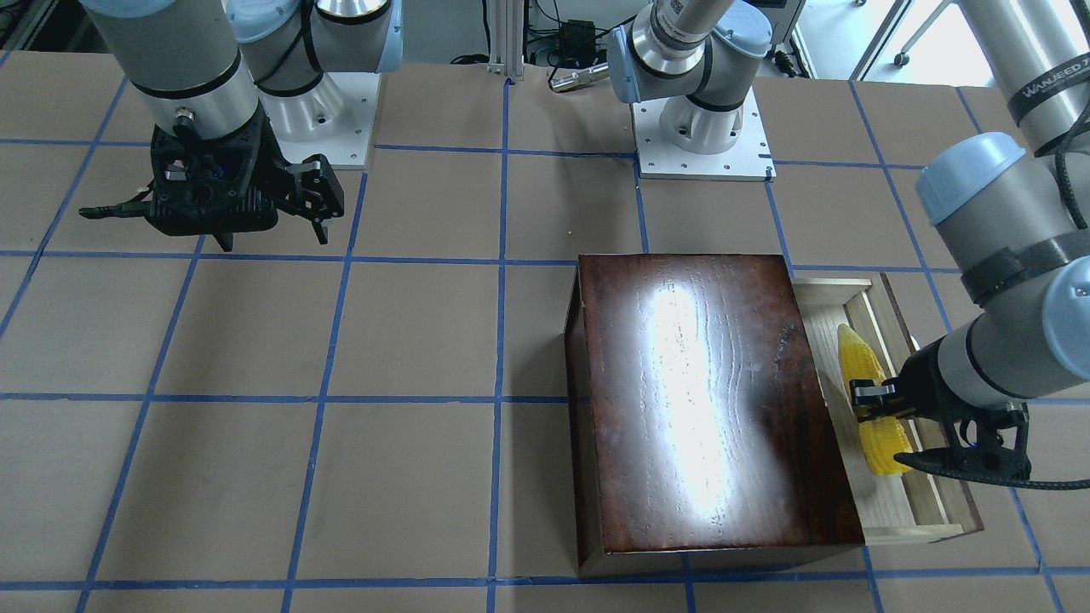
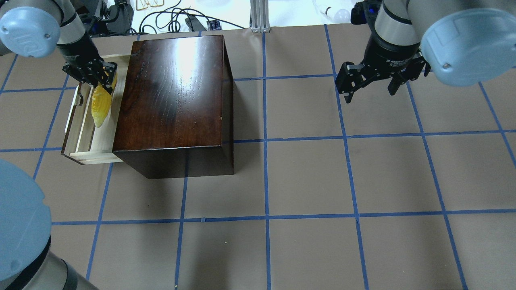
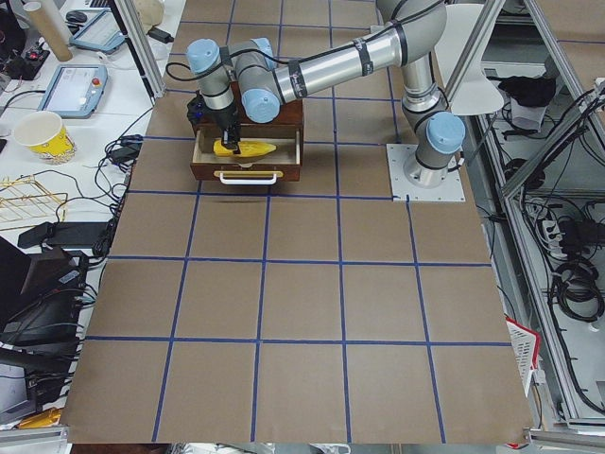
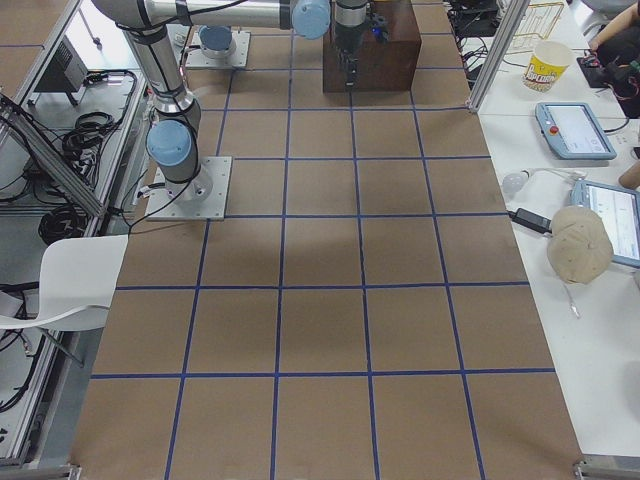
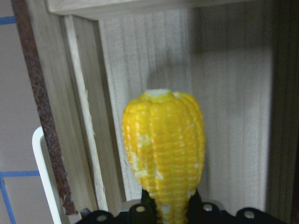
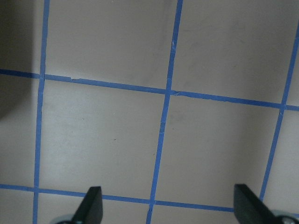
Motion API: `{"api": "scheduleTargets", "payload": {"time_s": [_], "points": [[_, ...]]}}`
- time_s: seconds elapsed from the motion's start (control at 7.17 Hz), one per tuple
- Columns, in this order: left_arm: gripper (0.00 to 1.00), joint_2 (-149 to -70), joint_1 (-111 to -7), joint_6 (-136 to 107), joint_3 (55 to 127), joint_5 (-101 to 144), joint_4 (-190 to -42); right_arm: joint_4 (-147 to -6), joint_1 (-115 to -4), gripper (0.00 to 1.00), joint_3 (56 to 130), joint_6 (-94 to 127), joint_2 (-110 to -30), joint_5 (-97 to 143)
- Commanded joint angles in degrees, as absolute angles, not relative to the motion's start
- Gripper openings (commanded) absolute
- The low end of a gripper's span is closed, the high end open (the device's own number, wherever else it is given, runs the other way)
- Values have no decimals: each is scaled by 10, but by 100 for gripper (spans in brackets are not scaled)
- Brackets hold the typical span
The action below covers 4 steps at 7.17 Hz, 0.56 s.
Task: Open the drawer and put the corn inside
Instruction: 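Carry the corn over the open drawer and lower it inside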
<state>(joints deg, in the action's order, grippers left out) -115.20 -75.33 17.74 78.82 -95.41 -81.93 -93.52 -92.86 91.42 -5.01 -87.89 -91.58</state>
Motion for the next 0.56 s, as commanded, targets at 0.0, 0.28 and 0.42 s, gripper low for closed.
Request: {"api": "scheduleTargets", "payload": {"time_s": [0.0,0.28,0.42], "points": [[75,-1159,-753,177,789,-954,-814,-935,-927,100,914,-50,-879,-916],[97,-1161,-753,176,788,-954,-814,-935,-929,100,914,-50,-879,-916],[100,-1158,-753,177,787,-955,-815,-935,-929,100,914,-50,-879,-916]]}}
